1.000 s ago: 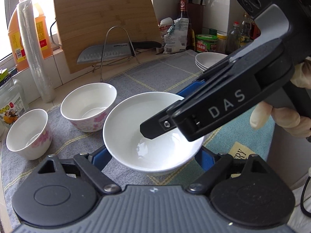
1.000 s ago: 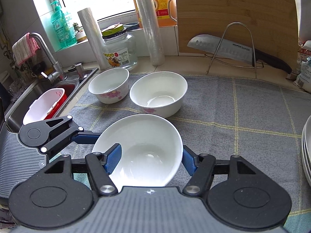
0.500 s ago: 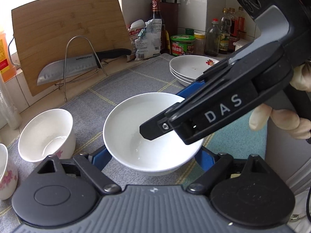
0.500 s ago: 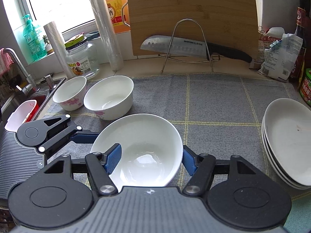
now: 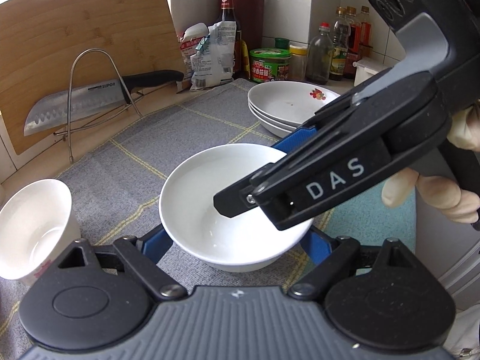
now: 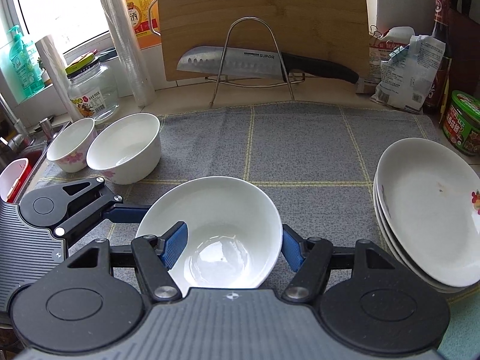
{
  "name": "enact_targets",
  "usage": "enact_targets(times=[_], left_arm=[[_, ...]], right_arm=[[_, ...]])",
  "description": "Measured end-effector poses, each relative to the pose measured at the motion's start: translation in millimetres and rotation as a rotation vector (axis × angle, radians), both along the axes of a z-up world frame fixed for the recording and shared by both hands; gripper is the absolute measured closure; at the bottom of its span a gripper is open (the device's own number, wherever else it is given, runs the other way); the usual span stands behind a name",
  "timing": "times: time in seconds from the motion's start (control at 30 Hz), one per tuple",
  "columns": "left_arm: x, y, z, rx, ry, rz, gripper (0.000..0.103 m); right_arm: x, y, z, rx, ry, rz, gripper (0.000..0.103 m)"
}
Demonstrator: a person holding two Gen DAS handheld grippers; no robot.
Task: Organize plates and bowls
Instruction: 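Carry the held bowl with the right tool toward the plate stack, then lower the bowl onto the towel beside the plates and open the right gripper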
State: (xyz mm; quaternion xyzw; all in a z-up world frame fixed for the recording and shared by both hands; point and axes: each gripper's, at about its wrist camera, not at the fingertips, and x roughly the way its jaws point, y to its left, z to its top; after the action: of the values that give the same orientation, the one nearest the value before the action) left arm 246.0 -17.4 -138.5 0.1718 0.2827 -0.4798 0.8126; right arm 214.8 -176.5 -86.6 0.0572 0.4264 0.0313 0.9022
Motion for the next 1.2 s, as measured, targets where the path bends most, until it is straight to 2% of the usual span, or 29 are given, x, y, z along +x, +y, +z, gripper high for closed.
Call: enact_targets(times=[0.2, 0.33, 0.37, 0.43, 0.53, 0.6, 0.87, 1.1, 1.2], left_arm=[[0, -1, -4, 0.011, -0.008, 0.000, 0.012], [0, -2, -5, 0.013, -0.014, 0.003, 0.011], [0, -2, -5, 0.014, -0.012, 0.005, 0.010], [-2, 3, -6, 0.020, 0.000, 0.007, 0.010], [-4, 19, -4, 0.013, 0.016, 0.033, 0.006], [-5, 35, 0, 0.005, 0.033, 0.067, 0.006], [7, 103, 16, -0.004, 0.068, 0.274, 0.003], [15, 126, 29, -0.026, 0.079, 0.405, 0.003], [18, 127, 35, -0.020, 0.062, 0.470, 0.003]], right_arm=[[4, -1, -6, 0.002, 0.011, 0.000, 0.031], [5, -1, -7, 0.022, 0.011, 0.013, 0.021], [5, 0, -7, 0.022, 0.010, 0.013, 0.014], [3, 1, -5, 0.004, -0.004, 0.004, 0.007], [1, 2, 0, -0.023, -0.016, -0.003, 0.005], [-1, 4, 4, -0.040, -0.030, -0.008, 0.000], [-2, 34, 16, -0.127, -0.105, 0.008, 0.000], [11, 66, 16, -0.121, -0.090, 0.119, 0.000], [19, 72, 15, -0.120, -0.110, 0.199, 0.000]])
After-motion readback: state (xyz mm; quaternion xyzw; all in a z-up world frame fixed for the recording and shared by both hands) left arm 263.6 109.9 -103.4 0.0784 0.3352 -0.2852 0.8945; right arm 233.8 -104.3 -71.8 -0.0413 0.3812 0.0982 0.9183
